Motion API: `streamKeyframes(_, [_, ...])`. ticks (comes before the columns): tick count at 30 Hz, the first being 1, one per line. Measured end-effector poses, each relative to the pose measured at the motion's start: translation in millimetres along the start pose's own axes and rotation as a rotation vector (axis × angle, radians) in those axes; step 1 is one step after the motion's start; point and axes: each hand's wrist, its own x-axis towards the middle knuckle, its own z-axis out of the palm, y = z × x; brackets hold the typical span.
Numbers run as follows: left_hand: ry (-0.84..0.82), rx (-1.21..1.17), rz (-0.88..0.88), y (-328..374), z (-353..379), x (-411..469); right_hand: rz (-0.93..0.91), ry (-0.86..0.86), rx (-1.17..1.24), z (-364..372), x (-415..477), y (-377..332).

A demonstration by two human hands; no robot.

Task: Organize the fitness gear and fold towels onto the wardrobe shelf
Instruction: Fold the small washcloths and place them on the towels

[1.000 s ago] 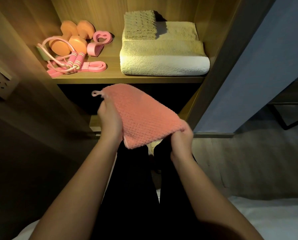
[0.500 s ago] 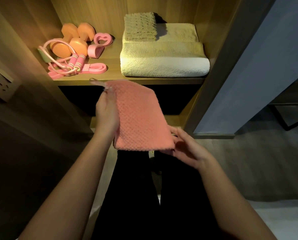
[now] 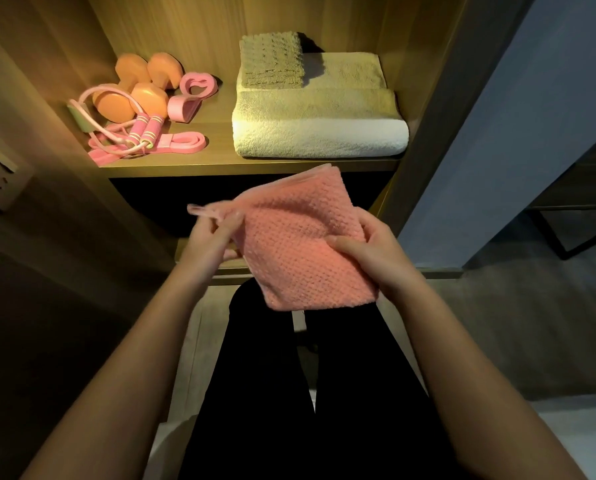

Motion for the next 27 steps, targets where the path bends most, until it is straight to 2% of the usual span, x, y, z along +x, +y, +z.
streamKeyframes(3, [0.06, 0.303, 0.254, 16, -13, 2, -0.143, -0.086, -0.315, -9, 2, -13])
streamKeyframes(5, [-0.085, 0.505, 0.453, 37, -9, 0, -0.217, -0.146, -0.517, -9, 5, -22])
streamKeyframes(7, [-0.31, 0.776, 0.598, 57, 4, -3, -0.261, -0.205, -0.681, -5, 9, -33])
streamKeyframes(9, [-0.423, 1.012, 0.655, 66, 18, -4, -0.282, -0.25, -0.819, -2, 11, -43])
streamKeyframes(11, [-0.373, 1.121, 0.646, 70, 21, -2, -0.29, -0.255, -0.921, -5, 13, -50])
streamKeyframes(15, [-0.304, 0.954, 0.517, 69, 12, 2, -0.223, -0.247, -0.965, -23, 18, -55])
streamKeyframes(21, [-0.298, 0.748, 0.396, 68, 8, 4, -0.178, -0.297, -0.832, -37, 18, -55])
streamKeyframes(25, [-0.319, 0.687, 0.402, 72, 8, 7, -0.127, -0.346, -0.878, -45, 19, -55])
streamKeyframes(27, [-0.361, 0.693, 0.448, 75, 14, 8, -0.178, -0.379, -0.93, -37, 22, -56])
